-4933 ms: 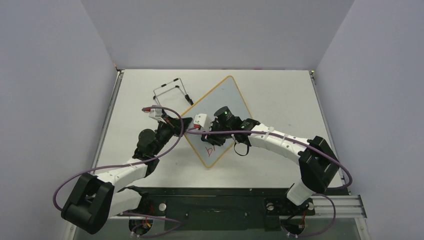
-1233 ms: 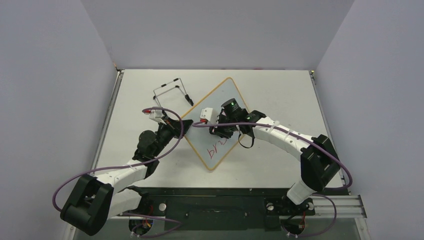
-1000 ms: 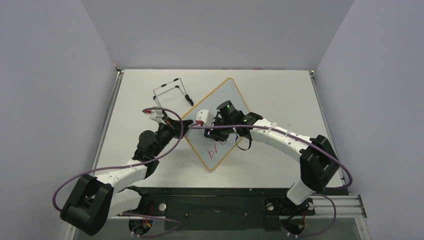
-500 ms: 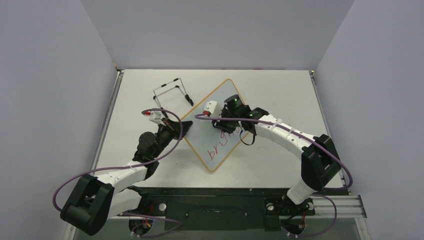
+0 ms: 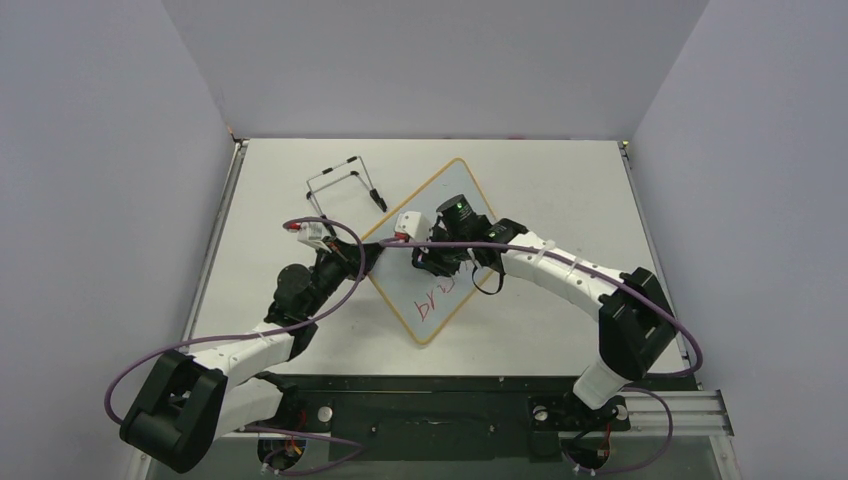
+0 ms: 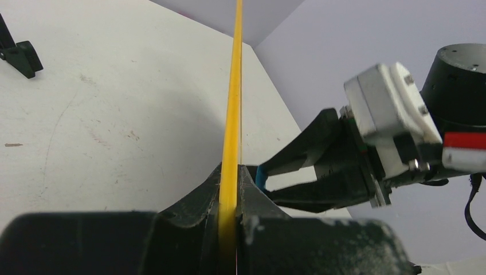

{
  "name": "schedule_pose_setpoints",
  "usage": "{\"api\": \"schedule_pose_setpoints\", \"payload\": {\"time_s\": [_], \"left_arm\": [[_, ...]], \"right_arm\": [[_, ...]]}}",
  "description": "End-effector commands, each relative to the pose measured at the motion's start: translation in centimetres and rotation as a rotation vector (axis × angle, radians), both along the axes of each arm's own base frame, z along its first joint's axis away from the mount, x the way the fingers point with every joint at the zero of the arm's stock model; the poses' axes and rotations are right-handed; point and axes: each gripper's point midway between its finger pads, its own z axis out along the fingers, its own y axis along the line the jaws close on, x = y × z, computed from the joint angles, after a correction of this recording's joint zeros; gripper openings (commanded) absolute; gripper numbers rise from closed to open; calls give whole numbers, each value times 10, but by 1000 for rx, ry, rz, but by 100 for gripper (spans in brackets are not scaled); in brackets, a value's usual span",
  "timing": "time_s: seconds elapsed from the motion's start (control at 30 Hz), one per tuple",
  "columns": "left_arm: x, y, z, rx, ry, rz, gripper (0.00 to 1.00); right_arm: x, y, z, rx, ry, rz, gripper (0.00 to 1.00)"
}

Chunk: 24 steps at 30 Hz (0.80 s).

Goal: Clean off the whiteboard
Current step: Erase the whiteboard at the center of the board.

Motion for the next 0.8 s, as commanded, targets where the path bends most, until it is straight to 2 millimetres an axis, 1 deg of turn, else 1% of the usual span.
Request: {"api": "schedule_pose_setpoints", "payload": {"time_s": [0.0, 0.1, 0.13, 0.17, 0.2, 0.23, 0.27, 0.3, 0.37, 0.4, 0.43, 0.53, 0.57, 0.6, 0.63, 0.67, 0.7, 0.73, 0.77], "left_arm": [[-11, -8, 28, -46, -92, -57, 0], [-10, -7, 30, -52, -98, -51, 0], [-10, -7, 30, -54, -98, -49, 0], [-10, -7, 31, -54, -98, -47, 0], [-9, -7, 31, -54, -98, -46, 0], [-9, -7, 31, -54, -97, -45, 0], [-9, -7, 31, -54, -95, -44, 0], [-9, -6, 29, -52, -93, -40, 0], [-9, -6, 28, -52, -89, -37, 0], [-9, -5, 27, -51, -89, -36, 0], [-9, -5, 27, -51, -88, -35, 0], [-10, -5, 25, -49, -86, -35, 0], [-10, -4, 24, -47, -86, -35, 0], [-10, -4, 24, -46, -85, -34, 0], [-10, -4, 23, -46, -85, -33, 0], [-11, -4, 22, -45, -82, -34, 0], [-11, -4, 22, -46, -80, -34, 0], [-11, -4, 21, -47, -79, -35, 0], [-11, -4, 21, -47, -79, -35, 0]], "right_arm": [[55, -11, 48, 139, -152, -264, 0], [61, -26, 35, 79, -151, -274, 0], [58, -32, 28, 34, -147, -240, 0], [53, -31, 22, 14, -130, -201, 0], [45, -36, 12, -42, -110, -141, 0], [39, -33, 7, -49, -80, -88, 0], [28, -37, -1, -95, -53, -29, 0], [22, -32, -4, -94, -26, 20, 0], [4, -33, -14, -145, 17, 124, 0], [0, -31, -15, -149, 20, 144, 0], [-5, -27, -15, -151, 19, 171, 0], [-9, -14, -10, -128, -3, 166, 0], [-3, -6, -2, -91, -31, 125, 0], [0, -4, 1, -71, -40, 97, 0], [10, -1, 14, -20, -72, 36, 0], [14, -2, 17, -2, -77, 4, 0], [26, -3, 29, 45, -106, -64, 0], [31, -9, 32, 47, -131, -109, 0], [42, -13, 37, 70, -155, -159, 0]]}}
